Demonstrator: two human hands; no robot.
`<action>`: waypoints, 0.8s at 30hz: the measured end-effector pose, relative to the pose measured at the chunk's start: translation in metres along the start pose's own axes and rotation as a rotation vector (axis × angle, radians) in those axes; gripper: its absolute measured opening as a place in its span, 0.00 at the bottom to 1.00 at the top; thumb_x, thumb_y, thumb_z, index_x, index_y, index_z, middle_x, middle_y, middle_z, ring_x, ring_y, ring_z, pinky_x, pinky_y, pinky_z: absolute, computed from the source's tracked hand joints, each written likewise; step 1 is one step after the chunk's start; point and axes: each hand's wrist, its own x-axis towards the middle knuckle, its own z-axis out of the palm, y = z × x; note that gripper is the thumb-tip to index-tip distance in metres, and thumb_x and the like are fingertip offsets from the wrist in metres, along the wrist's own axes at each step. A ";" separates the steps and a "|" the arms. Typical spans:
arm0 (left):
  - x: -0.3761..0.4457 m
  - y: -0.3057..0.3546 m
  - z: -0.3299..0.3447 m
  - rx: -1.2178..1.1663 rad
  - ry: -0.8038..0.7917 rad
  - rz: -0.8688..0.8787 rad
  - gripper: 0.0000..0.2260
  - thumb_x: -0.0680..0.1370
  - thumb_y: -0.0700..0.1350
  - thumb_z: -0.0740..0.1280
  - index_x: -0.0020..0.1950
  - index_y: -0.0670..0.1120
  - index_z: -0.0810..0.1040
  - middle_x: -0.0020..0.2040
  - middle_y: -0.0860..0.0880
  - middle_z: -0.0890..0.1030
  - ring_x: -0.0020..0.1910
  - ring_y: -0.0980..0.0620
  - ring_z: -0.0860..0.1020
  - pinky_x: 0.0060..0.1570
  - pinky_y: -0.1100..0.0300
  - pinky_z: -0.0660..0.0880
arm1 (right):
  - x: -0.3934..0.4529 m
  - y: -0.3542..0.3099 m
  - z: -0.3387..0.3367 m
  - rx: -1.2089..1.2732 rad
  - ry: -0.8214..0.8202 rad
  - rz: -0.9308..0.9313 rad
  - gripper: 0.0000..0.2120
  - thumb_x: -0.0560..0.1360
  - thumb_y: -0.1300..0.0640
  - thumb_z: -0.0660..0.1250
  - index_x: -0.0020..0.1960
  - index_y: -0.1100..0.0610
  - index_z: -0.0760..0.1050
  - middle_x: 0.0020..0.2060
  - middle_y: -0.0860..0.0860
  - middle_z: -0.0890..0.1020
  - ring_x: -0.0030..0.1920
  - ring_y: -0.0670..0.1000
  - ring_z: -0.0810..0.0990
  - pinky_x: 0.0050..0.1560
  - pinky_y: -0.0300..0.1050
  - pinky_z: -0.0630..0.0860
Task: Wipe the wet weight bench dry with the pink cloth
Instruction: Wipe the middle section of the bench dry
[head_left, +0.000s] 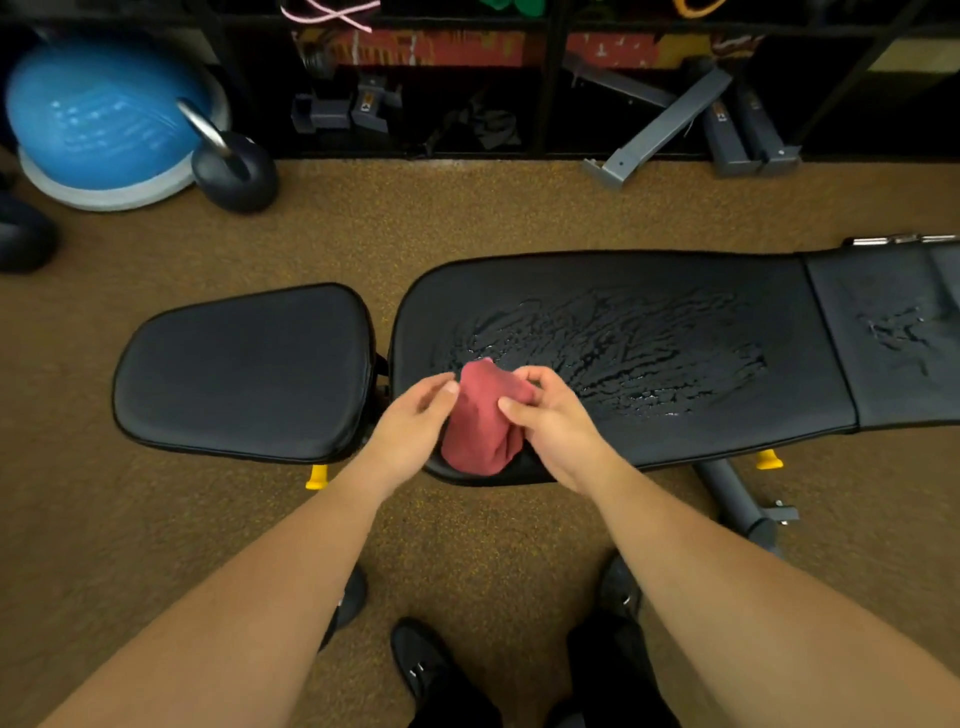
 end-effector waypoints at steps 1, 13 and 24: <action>0.002 0.010 0.011 -0.047 -0.061 -0.005 0.17 0.83 0.56 0.62 0.70 0.54 0.75 0.65 0.55 0.79 0.65 0.57 0.76 0.69 0.49 0.72 | 0.000 -0.010 -0.008 0.042 -0.027 -0.018 0.10 0.77 0.68 0.68 0.55 0.58 0.72 0.48 0.53 0.82 0.53 0.52 0.79 0.59 0.48 0.74; 0.039 0.150 0.166 -0.159 -0.056 0.208 0.06 0.83 0.50 0.65 0.55 0.49 0.78 0.49 0.52 0.85 0.49 0.53 0.84 0.53 0.49 0.81 | -0.031 -0.116 -0.145 0.012 0.079 -0.171 0.22 0.79 0.51 0.68 0.70 0.45 0.65 0.64 0.48 0.79 0.62 0.50 0.81 0.59 0.52 0.81; 0.151 0.185 0.211 0.721 -0.086 0.275 0.18 0.82 0.48 0.64 0.72 0.53 0.71 0.71 0.48 0.71 0.67 0.45 0.72 0.67 0.51 0.69 | 0.013 -0.183 -0.320 -0.821 0.483 -0.345 0.21 0.79 0.61 0.67 0.68 0.44 0.74 0.57 0.47 0.78 0.56 0.47 0.79 0.55 0.31 0.72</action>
